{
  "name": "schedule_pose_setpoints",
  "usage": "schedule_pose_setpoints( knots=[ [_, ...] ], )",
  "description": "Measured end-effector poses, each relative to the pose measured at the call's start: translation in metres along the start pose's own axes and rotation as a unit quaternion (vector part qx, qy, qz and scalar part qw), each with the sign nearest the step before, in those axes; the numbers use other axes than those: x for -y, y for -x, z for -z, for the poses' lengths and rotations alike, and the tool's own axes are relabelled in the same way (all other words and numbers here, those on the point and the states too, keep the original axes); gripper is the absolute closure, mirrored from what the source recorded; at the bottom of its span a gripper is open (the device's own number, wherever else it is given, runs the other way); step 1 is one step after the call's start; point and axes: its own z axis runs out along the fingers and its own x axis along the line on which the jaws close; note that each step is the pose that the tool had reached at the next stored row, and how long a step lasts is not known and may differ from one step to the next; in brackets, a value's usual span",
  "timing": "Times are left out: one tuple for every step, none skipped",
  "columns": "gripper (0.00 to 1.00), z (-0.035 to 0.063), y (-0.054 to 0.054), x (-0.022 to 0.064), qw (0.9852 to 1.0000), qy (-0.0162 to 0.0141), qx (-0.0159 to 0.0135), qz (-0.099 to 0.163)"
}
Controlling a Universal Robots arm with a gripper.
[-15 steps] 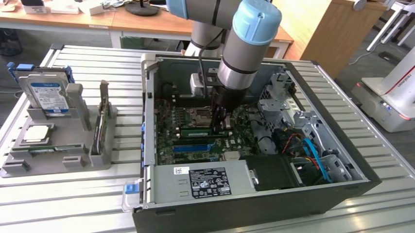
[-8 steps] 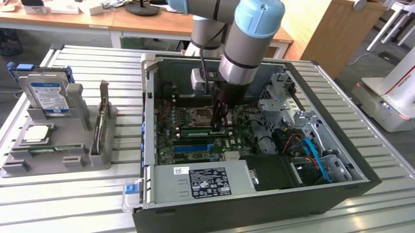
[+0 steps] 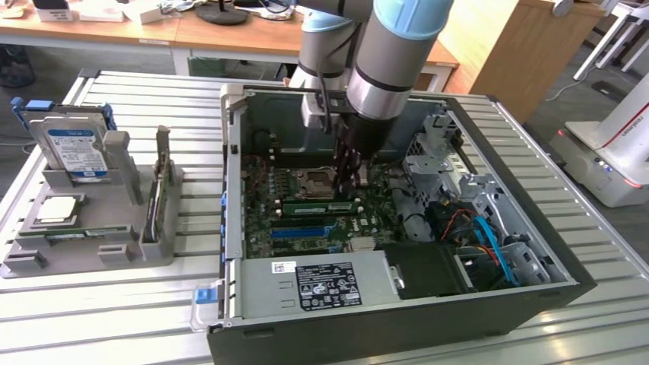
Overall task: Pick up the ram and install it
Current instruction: 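Insert the ram into the slot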
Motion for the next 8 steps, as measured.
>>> schedule_pose_setpoints(
  knots=[
    [0.75, 0.0024, 0.0, 0.0, 1.0, -0.0001, 0.0, 0.0],
    [0.75, 0.0048, 0.0, 0.0, 1.0, 0.0, 0.0, 0.0],
    [0.75, 0.0071, 0.0, -0.0001, 1.0, 0.0, 0.0, 0.0],
    [0.75, 0.0095, 0.0, -0.0001, 1.0, 0.0, 0.0, 0.0],
    [0.75, 0.0117, 0.001, -0.0002, 1.0, 0.0, 0.0, 0.0],
    [0.75, 0.0132, 0.001, -0.0002, 1.0, 0.0, 0.0, 0.0],
    [0.75, 0.0134, 0.001, -0.0002, 1.0, 0.0, 0.0, 0.0],
    [0.75, 0.0134, 0.001, -0.0002, 1.0, 0.0, 0.0, 0.0]
  ],
)
